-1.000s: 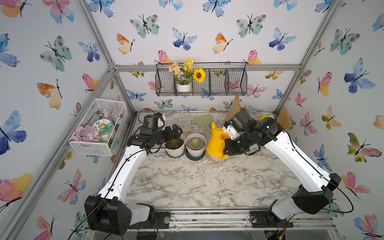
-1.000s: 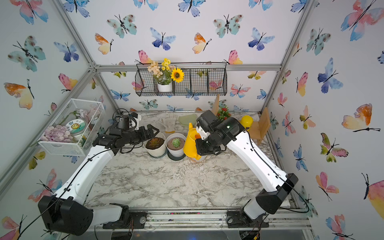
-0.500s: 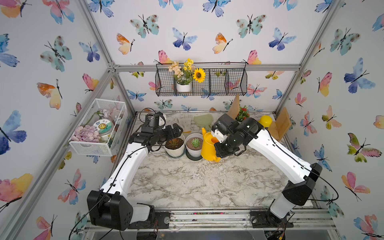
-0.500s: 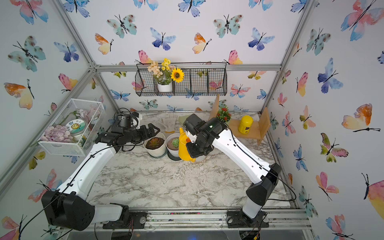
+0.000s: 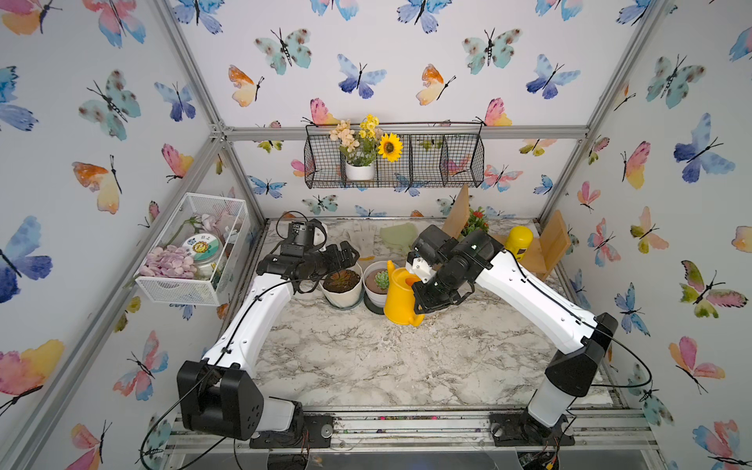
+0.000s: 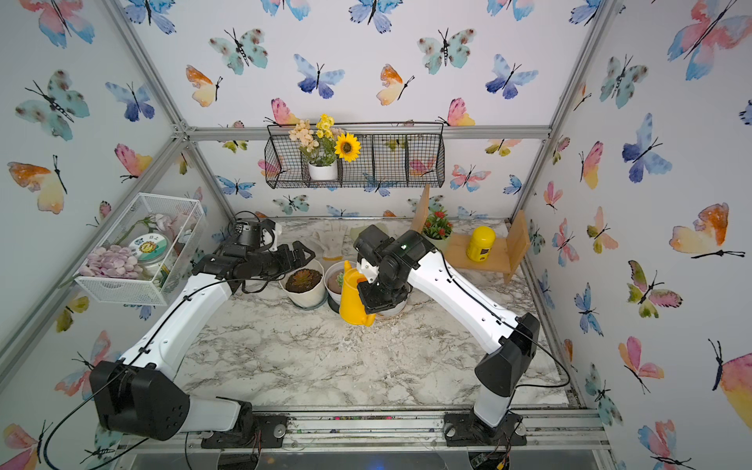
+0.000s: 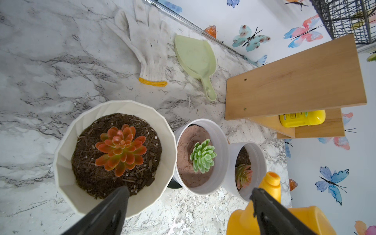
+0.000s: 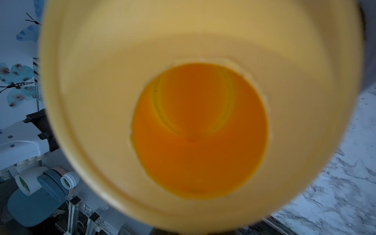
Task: Water the succulent around the soil edge
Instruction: Water the soil of the potted plant with water.
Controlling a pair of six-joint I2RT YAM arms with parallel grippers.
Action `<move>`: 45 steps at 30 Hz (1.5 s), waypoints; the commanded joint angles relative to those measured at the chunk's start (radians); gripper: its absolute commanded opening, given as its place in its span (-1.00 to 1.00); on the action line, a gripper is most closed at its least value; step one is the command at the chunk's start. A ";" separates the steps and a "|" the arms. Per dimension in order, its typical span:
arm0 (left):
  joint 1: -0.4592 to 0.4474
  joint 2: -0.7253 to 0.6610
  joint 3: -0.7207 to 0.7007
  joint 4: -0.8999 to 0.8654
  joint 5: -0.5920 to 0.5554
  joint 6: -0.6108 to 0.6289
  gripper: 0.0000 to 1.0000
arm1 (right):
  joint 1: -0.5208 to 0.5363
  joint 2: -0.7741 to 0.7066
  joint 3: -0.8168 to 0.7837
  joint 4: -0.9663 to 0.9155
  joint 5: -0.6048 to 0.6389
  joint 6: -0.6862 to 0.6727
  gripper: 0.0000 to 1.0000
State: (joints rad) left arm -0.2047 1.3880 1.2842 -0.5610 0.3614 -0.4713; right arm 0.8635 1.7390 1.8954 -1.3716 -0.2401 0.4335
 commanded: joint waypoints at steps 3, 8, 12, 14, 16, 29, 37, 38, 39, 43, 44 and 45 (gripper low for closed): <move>0.004 0.005 0.007 0.041 0.068 0.023 0.97 | 0.002 0.027 0.002 -0.002 -0.074 0.028 -0.97; 0.004 -0.012 -0.018 0.067 0.081 0.028 0.97 | 0.002 0.040 0.002 -0.002 -0.102 0.051 -0.97; 0.004 -0.014 -0.032 0.067 0.076 0.030 0.97 | 0.002 0.036 -0.014 -0.003 -0.151 0.066 -0.97; 0.004 -0.014 -0.038 0.067 0.077 0.028 0.97 | 0.003 0.036 -0.015 -0.002 -0.166 0.075 -0.97; 0.004 -0.014 -0.040 0.067 0.076 0.024 0.97 | 0.003 0.037 -0.013 -0.002 -0.173 0.084 -0.97; 0.004 -0.012 -0.052 0.154 0.150 -0.044 0.97 | 0.014 0.068 -0.002 -0.002 -0.199 0.137 -0.97; 0.003 -0.004 -0.053 0.156 0.156 -0.034 0.97 | 0.031 0.094 0.039 -0.002 -0.244 0.191 -0.97; 0.004 -0.002 -0.050 0.156 0.157 -0.032 0.97 | 0.037 0.101 0.044 -0.003 -0.249 0.197 -0.97; 0.004 -0.001 -0.045 0.153 0.156 -0.029 0.97 | 0.045 0.109 0.049 -0.002 -0.252 0.202 -0.97; 0.008 0.005 -0.038 0.140 0.151 -0.014 0.97 | 0.061 0.138 0.087 -0.002 -0.252 0.227 -0.97; 0.013 0.004 -0.039 0.138 0.153 -0.011 0.97 | 0.063 0.144 0.103 -0.001 -0.250 0.234 -0.97; 0.021 0.005 -0.040 0.137 0.158 -0.007 0.97 | 0.063 0.149 0.115 -0.003 -0.248 0.242 -0.97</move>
State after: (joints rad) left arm -0.1989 1.3903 1.2350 -0.4194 0.4850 -0.5053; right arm 0.9184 1.8771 1.9629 -1.3712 -0.4564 0.6445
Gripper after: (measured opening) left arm 0.986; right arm 0.186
